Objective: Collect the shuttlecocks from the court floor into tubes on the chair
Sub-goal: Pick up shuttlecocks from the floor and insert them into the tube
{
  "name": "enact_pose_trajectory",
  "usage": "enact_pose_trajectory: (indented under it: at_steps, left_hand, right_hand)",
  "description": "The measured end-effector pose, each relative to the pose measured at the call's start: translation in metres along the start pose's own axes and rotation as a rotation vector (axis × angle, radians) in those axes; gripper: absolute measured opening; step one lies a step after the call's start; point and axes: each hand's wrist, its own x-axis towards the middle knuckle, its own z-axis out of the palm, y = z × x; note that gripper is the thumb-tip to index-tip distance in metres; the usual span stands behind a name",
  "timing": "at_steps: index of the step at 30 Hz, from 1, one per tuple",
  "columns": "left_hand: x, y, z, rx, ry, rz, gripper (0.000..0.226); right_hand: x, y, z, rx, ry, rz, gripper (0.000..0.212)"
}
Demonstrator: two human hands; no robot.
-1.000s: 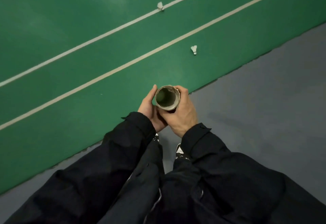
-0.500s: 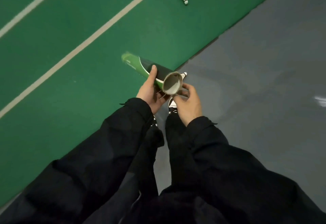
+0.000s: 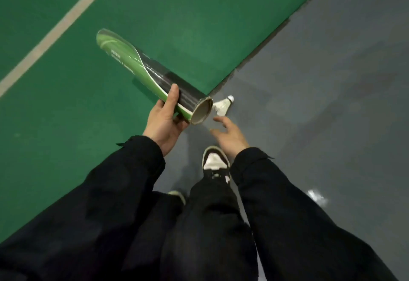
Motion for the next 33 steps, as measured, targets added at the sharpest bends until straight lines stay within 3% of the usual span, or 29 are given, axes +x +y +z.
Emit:
enact_pose_trajectory:
  at_steps: [6,9,12,14,16,18,22,24,27,30,33]
  left_hand:
    - [0.094,0.009,0.01,0.05,-0.062,0.066,0.063]
    - [0.115,0.021,0.018,0.052,-0.065,0.082,0.056]
    - [0.119,0.03,0.023,0.062,-0.062,0.101,0.049]
    - [0.116,0.036,0.027,0.068,-0.051,0.118,0.044]
    - [0.112,0.04,0.03,0.055,-0.044,0.126,0.037]
    - [0.102,0.043,0.033,0.024,-0.051,0.119,0.042]
    - [0.043,0.056,0.042,0.001,-0.098,0.05,0.061]
    - [0.0,0.069,0.048,-0.007,-0.096,0.02,0.066]
    - [-0.067,0.102,0.062,-0.046,-0.067,-0.041,0.066]
    - [-0.126,0.146,0.083,-0.075,-0.07,-0.08,0.068]
    - [-0.17,0.192,0.11,-0.036,-0.065,-0.091,0.077]
  right_hand:
    - [0.116,0.044,0.021,-0.458,0.056,-0.035,0.06]
    - [0.127,0.041,0.018,-0.493,0.295,-0.164,0.043]
    - [0.111,0.02,0.005,-0.008,0.598,-0.221,0.021]
    - [0.087,-0.006,-0.006,0.351,0.67,-0.33,0.021]
    - [0.064,-0.032,-0.013,0.437,0.658,-0.503,0.03]
    - [0.044,-0.057,-0.017,0.358,0.598,-0.573,0.035]
    - [-0.002,-0.102,-0.023,0.003,0.508,-0.479,0.011]
    - [-0.042,-0.12,-0.025,-0.201,0.566,-0.436,0.016]
    - [-0.117,-0.156,-0.039,-0.231,0.625,-0.439,0.017]
    - [-0.183,-0.197,-0.06,-0.117,0.446,-0.526,0.021]
    - [-0.227,-0.248,-0.087,0.029,0.133,-0.393,0.02]
